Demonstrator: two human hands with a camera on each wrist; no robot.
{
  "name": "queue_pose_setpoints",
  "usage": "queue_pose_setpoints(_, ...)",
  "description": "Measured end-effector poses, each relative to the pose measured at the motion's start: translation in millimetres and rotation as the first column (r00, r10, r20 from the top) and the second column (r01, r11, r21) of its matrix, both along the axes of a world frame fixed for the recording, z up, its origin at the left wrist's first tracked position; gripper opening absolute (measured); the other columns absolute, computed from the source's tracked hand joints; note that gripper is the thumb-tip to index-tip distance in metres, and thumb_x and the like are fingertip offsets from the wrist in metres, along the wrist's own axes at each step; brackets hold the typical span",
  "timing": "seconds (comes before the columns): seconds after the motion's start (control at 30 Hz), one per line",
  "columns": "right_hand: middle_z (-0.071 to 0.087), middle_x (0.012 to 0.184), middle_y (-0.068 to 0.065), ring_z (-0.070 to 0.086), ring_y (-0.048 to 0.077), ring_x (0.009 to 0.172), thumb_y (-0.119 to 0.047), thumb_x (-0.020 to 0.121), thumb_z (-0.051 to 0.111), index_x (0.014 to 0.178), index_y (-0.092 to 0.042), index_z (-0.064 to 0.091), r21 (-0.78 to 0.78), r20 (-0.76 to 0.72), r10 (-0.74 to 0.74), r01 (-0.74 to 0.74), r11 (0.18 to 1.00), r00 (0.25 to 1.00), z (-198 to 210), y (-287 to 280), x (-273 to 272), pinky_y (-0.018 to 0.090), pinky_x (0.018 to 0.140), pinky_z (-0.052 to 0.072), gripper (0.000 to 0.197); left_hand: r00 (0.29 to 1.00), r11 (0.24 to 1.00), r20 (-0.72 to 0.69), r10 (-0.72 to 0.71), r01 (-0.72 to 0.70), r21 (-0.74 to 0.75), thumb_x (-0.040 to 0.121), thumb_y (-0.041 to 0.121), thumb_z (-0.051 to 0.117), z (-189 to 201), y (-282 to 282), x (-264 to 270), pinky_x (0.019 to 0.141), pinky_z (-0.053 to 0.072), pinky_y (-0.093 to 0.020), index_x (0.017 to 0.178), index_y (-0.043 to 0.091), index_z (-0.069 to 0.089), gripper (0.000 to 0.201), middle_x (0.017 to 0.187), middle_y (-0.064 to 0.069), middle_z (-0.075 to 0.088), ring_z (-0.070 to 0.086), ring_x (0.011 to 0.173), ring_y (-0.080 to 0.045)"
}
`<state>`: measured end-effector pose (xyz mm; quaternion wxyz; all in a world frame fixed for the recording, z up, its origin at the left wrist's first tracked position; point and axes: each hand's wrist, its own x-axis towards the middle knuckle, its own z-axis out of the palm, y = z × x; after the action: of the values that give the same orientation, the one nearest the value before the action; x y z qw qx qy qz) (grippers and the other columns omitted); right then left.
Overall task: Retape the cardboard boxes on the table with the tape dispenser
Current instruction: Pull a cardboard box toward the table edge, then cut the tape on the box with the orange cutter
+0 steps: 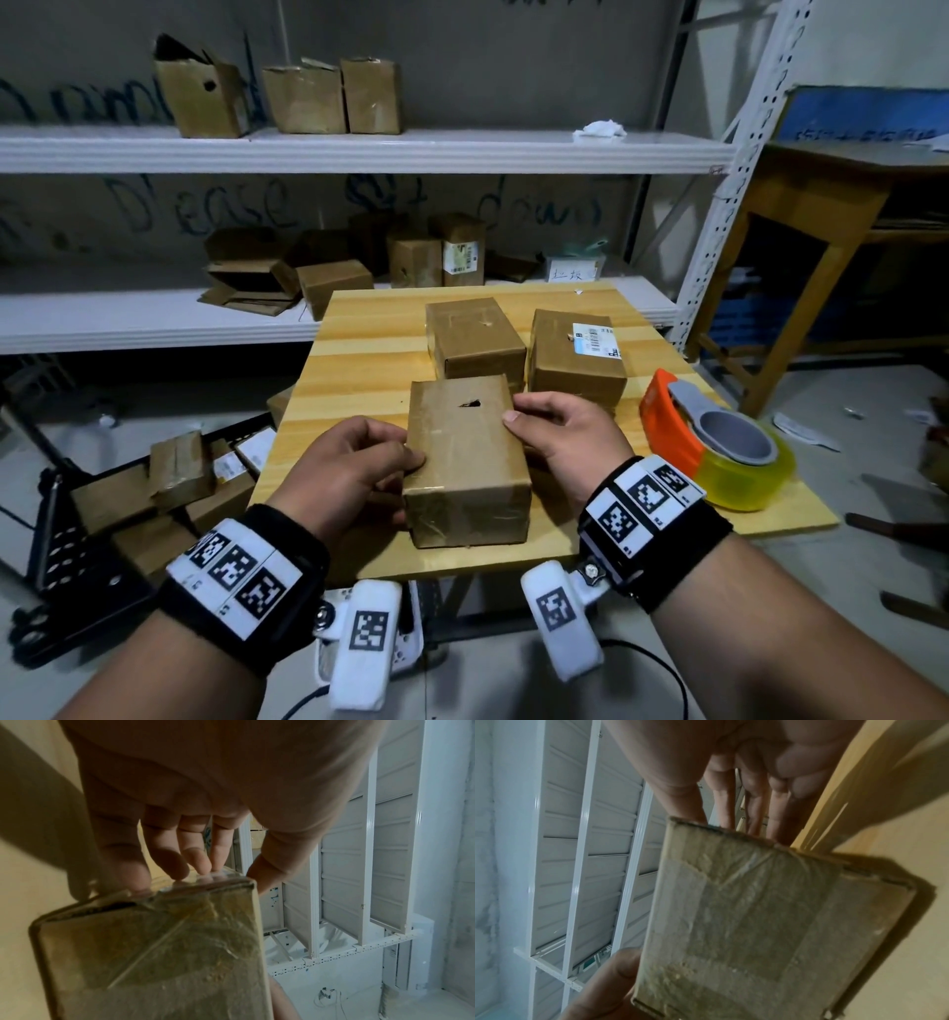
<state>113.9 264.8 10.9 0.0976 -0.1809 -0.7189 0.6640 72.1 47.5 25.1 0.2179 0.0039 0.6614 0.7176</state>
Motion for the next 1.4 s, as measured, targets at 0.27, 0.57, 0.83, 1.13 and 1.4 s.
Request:
queue_pose_setpoints(0.27,0.071,0.121,-0.003,0.069,0.018,0.111,-0.025,0.092,0.078,0.125,-0.025,0.071,0.035,0.008,-0.014,0.014,0.999,1.0,7.8,5.9,1.5,0.044,0.1,0.057,0.034,1.0,1.0,-0.021,-0.008,0.008,0.022,0.09,-0.001,0.068,-5.3,3.8,-1.1,0.045,0.053,-0.028,0.123,-0.007,0.056,0.035,0.054,0.0,0.061,0.062,0.049,-0.014)
queue_pose_setpoints(0.57,0.074,0.1,-0.002,0.07,0.011,0.09,-0.031,0.089,0.081,0.105,-0.022,0.076,0.31,-0.152,-0.168,0.208,0.928,0.974,42.8,46.3,18.0,0.022,0.072,0.055,0.02,0.998,0.999,-0.048,0.036,-0.034,0.027,0.09,0.004,0.071,-6.7,-0.8,-6.1,0.046,0.052,-0.033,0.109,0.004,0.061,0.022,0.09,-0.016,0.063,0.058,0.056,-0.021)
queue_pose_setpoints(0.83,0.068,0.108,-0.001,0.07,0.027,0.099,-0.052,0.085,0.079,0.114,-0.026,0.068,0.578,0.124,-0.338,0.21,0.789,0.933,35.9,97.1,31.7,0.05,0.094,0.058,0.041,0.997,1.0,-0.074,-0.006,0.004,-0.02,0.089,0.014,0.074,-14.8,-0.8,-8.2,0.048,0.051,-0.035,0.097,0.008,0.061,0.016,0.083,-0.016,0.062,0.058,0.062,-0.029)
queue_pose_setpoints(1.13,0.063,0.134,0.006,0.059,0.031,0.121,-0.077,0.069,0.076,0.14,-0.028,0.052,0.886,0.322,-0.476,-0.083,0.456,0.818,23.3,110.0,31.6,0.05,0.098,0.055,0.09,0.982,0.995,-0.158,0.1,-0.1,0.006,0.09,0.024,0.075,-17.3,-3.3,-16.4,0.059,0.041,-0.034,0.076,0.021,0.058,0.022,0.07,0.001,0.055,0.053,0.062,-0.019)
queue_pose_setpoints(1.4,0.068,0.103,0.005,0.066,0.028,0.093,-0.054,0.092,0.066,0.13,-0.019,0.046,0.897,0.411,-0.512,-0.233,0.376,0.754,17.7,107.3,33.3,0.041,0.082,0.057,0.056,0.984,0.995,-0.148,0.101,-0.099,0.022,0.09,0.025,0.074,-14.2,-5.3,-15.5,0.063,0.043,-0.037,0.084,0.018,0.059,0.017,0.079,-0.003,0.056,0.052,0.069,-0.022)
